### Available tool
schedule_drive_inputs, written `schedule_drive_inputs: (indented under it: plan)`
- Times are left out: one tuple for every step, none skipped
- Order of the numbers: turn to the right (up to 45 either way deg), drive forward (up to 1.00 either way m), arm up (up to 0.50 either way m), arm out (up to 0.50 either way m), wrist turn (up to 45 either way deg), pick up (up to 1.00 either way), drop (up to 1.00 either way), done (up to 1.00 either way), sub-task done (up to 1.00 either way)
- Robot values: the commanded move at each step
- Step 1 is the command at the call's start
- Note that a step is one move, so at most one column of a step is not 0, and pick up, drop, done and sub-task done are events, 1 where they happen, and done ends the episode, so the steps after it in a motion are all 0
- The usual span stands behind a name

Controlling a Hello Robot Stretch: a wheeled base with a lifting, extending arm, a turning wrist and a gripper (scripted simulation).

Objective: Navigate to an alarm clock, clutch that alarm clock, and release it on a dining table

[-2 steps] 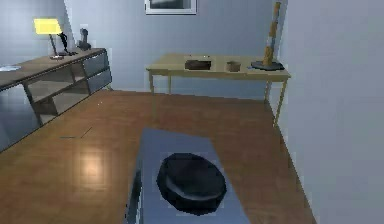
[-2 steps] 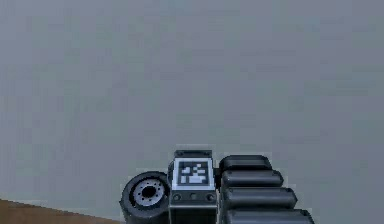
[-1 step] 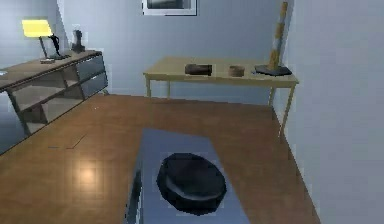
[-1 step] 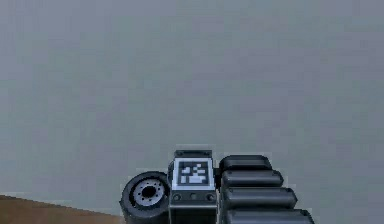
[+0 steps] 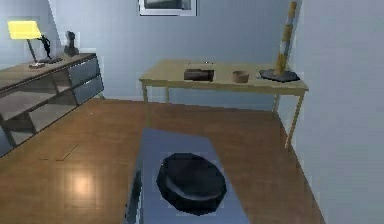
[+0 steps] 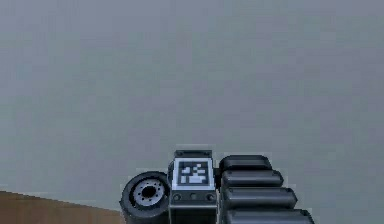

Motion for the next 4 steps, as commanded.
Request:
schedule_drive_inputs:
  plan:
    - [12.0,0.00,0.00,0.00,0.0,0.00,0.00,0.00,0.00]
    - [0.0,1.00,0.00,0.00,0.0,0.00,0.00,0.00,0.00]
    - [0.0,0.50,0.00,0.00,0.0,0.00,0.00,0.00,0.00]
    - [-45.0,0.00,0.00,0.00,0.0,0.00,0.00,0.00,0.00]
